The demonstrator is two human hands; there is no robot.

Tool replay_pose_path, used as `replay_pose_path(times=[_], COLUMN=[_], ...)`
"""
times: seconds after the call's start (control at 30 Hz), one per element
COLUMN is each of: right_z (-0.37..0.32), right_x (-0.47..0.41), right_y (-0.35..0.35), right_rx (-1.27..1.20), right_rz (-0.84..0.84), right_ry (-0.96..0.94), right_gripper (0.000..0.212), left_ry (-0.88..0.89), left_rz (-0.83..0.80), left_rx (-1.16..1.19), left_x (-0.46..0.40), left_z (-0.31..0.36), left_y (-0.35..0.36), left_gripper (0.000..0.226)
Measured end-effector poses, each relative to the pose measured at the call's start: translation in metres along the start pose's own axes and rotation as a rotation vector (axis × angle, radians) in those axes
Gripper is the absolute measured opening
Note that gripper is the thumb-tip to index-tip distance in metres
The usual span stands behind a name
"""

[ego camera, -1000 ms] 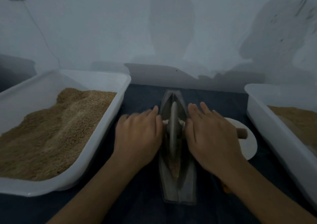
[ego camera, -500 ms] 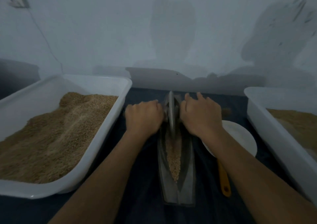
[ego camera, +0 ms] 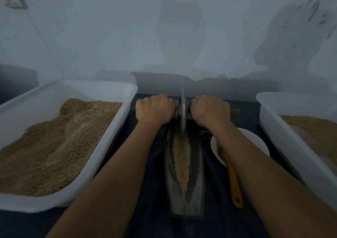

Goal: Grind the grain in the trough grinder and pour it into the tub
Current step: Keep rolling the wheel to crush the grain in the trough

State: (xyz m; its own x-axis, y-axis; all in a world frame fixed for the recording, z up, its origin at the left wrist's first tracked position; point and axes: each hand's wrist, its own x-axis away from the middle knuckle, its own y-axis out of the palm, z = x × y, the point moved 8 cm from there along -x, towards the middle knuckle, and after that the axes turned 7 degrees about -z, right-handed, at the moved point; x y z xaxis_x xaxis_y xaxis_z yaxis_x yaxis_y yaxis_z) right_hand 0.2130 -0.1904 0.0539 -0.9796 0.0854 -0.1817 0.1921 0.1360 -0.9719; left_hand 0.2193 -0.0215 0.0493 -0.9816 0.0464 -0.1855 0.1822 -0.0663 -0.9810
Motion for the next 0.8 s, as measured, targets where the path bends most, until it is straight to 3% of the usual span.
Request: replay_pose_path(times=[0.17,0.27,0.33,0.5,0.63,0.8], right_z=[0.007,0.008,0.004,-0.006,0.006,0.008], right_x=[0.067,0.128,0.141,0.075,-0.003,0.047], right_y=[0.008,-0.006,-0.014,-0.005,0.006,0.008], right_rx=[0.015,-0.075,-0.035,0.066,0.008,0.008], right_rz=[0.009,0.100,0.178,0.047,-0.138,-0.075], right_ry=[-0.094,-0.157,-0.172,-0.076,0.048,-0.057], right_gripper=[0.046,0.054,0.056,0.052,0.042,0.040], left_ry=[0.115,0.250,0.252,0.122,0.028,0.079], left_rz=[0.191,0.318,0.346,0.165,0.082,0.179], left_rx=[-0.115,-0.004,0.078,-0.124,-0.006,-0.111], left_x=[0.065,0.123,0.132,0.062,0.004,0.056], left_z=[0.007,0.004,-0.001,0.006,0.007,0.012], left_y=[-0.011,-0.014,-0.015,-0.006,-0.005,-0.012], left_gripper=[0.036,0.034,0.033,0.041,0.031,0.041])
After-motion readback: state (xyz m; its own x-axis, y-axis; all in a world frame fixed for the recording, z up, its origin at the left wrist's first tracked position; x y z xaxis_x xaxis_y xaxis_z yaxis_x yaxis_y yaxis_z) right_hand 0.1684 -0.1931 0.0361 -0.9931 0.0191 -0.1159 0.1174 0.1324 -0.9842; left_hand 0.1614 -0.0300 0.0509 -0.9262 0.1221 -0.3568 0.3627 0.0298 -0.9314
